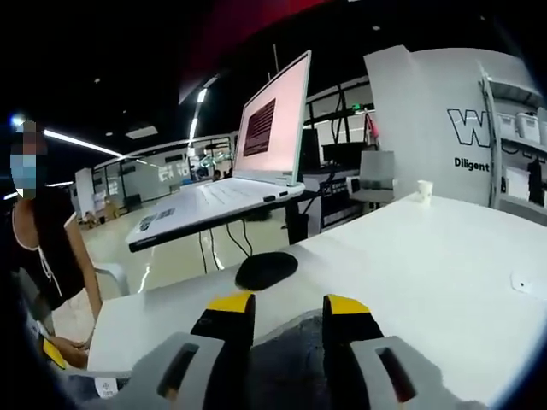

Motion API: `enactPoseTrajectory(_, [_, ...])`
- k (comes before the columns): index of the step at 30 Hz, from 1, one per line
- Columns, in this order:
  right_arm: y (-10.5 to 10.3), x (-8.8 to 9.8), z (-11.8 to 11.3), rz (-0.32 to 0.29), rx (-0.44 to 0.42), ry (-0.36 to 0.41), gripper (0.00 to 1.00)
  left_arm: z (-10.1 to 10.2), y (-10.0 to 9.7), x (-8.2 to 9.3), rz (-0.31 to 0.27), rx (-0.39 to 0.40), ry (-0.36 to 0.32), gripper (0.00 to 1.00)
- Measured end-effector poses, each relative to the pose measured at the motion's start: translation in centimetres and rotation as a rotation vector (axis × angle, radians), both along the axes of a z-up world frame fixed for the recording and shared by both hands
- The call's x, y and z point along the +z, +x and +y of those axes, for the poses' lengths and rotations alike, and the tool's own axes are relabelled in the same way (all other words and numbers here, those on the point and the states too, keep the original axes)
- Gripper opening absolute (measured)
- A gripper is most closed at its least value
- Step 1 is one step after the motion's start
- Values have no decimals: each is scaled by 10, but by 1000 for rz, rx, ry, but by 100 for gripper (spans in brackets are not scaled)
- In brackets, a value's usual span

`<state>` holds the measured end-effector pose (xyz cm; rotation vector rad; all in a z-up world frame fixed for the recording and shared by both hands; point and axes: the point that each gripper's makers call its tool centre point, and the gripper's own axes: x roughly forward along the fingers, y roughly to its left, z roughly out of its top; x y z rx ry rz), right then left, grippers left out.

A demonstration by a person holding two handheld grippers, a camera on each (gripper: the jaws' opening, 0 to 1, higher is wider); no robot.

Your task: Open the folded towel by lifting each exposed corner and separating the folded layers until the towel lies flat within the target outline without major curled edges

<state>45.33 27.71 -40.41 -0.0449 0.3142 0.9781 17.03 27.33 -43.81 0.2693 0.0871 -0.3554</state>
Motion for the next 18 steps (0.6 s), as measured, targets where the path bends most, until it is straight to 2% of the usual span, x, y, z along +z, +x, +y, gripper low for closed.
enactPoseTrajectory(9, [-17, 6, -11, -34, 24, 7, 30, -6, -1, 8, -28, -16, -13, 22])
enactPoseTrajectory(14, [-22, 5, -14, -33, 27, 7, 32, -7, -1, 9, -33, -15, -11, 26])
enactPoseTrajectory(18, [-37, 10, -22, -46, 50, 18, 34, -15, -2, 20, -64, -38, -26, 28])
